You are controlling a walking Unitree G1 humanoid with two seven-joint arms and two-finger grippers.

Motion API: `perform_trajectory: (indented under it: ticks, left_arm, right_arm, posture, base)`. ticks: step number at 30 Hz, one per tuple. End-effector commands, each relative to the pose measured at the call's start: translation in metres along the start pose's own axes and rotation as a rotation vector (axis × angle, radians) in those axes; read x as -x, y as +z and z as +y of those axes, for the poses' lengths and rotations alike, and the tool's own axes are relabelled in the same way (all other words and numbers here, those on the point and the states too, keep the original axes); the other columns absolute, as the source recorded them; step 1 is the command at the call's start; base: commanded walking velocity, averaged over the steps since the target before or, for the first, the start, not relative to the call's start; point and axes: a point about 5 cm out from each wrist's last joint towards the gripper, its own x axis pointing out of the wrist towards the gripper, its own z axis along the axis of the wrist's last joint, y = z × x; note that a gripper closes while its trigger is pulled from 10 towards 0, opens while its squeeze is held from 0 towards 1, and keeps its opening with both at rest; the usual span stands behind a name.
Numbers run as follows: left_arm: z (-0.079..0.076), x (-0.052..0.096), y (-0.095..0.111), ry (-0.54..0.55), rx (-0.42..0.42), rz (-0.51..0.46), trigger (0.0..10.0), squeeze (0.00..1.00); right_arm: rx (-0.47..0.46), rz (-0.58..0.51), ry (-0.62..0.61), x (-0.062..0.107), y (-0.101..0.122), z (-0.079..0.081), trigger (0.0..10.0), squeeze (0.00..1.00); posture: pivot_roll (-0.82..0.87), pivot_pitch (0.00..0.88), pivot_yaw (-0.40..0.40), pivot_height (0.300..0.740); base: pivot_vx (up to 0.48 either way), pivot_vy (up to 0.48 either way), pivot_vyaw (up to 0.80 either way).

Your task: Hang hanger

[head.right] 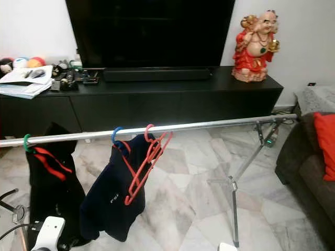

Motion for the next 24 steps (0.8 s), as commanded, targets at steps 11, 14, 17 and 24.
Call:
perform_trajectory:
  ticks: [11,14,17,24]
  left_arm:
    - [-0.011,0.005,-0.048,0.036,0.041,0.207,10.0,0.00]
    - [-0.009,0.006,-0.051,0.046,0.047,0.215,10.0,0.00]
    - [-0.002,0.009,-0.058,0.074,0.080,0.231,10.0,0.00]
    - [-0.011,0.015,-0.075,0.064,0.063,0.268,10.0,0.00]
  right_arm:
    - [0.020,-0.041,0.013,-0.003,0.017,0.008,10.0,0.00]
    - [0.016,-0.047,0.009,-0.003,0.020,0.009,10.0,0.00]
    - [0.019,-0.053,0.004,-0.003,0.022,0.009,10.0,0.00]
    - [-0.006,-0.050,-0.025,-0.001,0.018,-0.006,10.0,0.00]
  posture:
    - [0.13,0.000,0.005,0.740]
    - [0.14,0.000,0.000,0.740]
    - [0.15,0.000,-0.012,0.740]
    - [0.16,0.000,-0.052,0.740]
  base:
    - [0.000,0.000,0.65]
    - [0.000,0.000,0.80]
    - [0.000,0.000,0.80]
    - [0.000,0.000,0.46]
